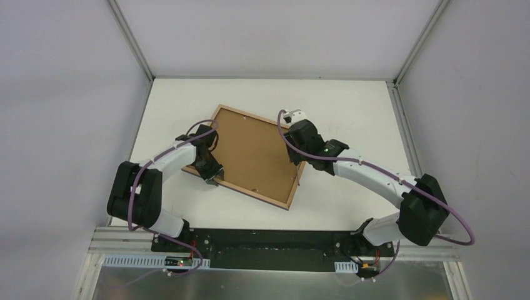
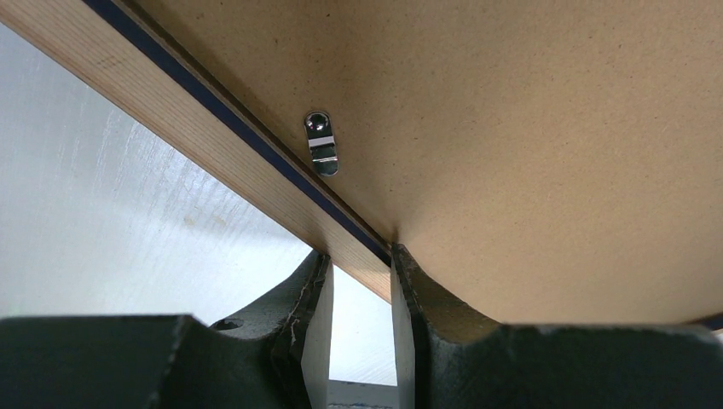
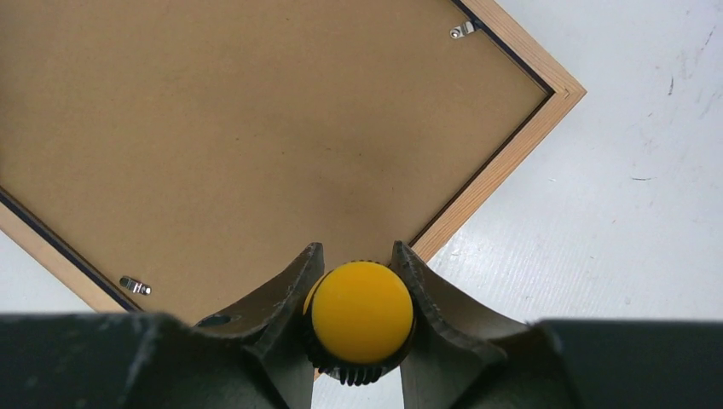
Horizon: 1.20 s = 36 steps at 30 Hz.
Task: Take the photo out of the frame
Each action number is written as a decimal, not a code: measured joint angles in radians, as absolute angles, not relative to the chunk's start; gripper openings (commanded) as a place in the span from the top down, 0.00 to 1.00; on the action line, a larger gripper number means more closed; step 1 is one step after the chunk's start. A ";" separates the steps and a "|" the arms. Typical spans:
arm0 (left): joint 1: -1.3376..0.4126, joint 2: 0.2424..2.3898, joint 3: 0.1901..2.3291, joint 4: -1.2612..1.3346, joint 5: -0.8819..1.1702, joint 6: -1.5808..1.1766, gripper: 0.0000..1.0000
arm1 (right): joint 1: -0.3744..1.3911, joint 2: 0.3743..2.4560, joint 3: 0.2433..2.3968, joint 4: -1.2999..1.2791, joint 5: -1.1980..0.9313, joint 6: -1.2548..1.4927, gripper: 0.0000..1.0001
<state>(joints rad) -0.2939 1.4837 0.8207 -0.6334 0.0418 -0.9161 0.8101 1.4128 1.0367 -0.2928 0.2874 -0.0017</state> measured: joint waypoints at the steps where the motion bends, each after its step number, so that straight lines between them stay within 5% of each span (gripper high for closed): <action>1: -0.293 1.486 0.823 -0.635 0.044 -0.915 1.00 | 0.811 1.413 1.036 -0.295 0.293 -0.001 1.00; 13: -0.293 1.505 0.840 -0.651 0.046 -0.905 1.00 | 0.866 1.413 1.110 -0.272 0.323 0.007 1.00; 36: -0.279 1.532 0.862 -0.676 0.067 -0.896 1.00 | 0.912 1.380 0.889 0.002 0.521 -0.046 1.00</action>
<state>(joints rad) -0.2794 1.5322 0.8623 -0.6758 0.0666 -0.8963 0.9115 1.3800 0.8890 0.0017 0.5205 -0.0456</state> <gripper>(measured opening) 0.269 0.360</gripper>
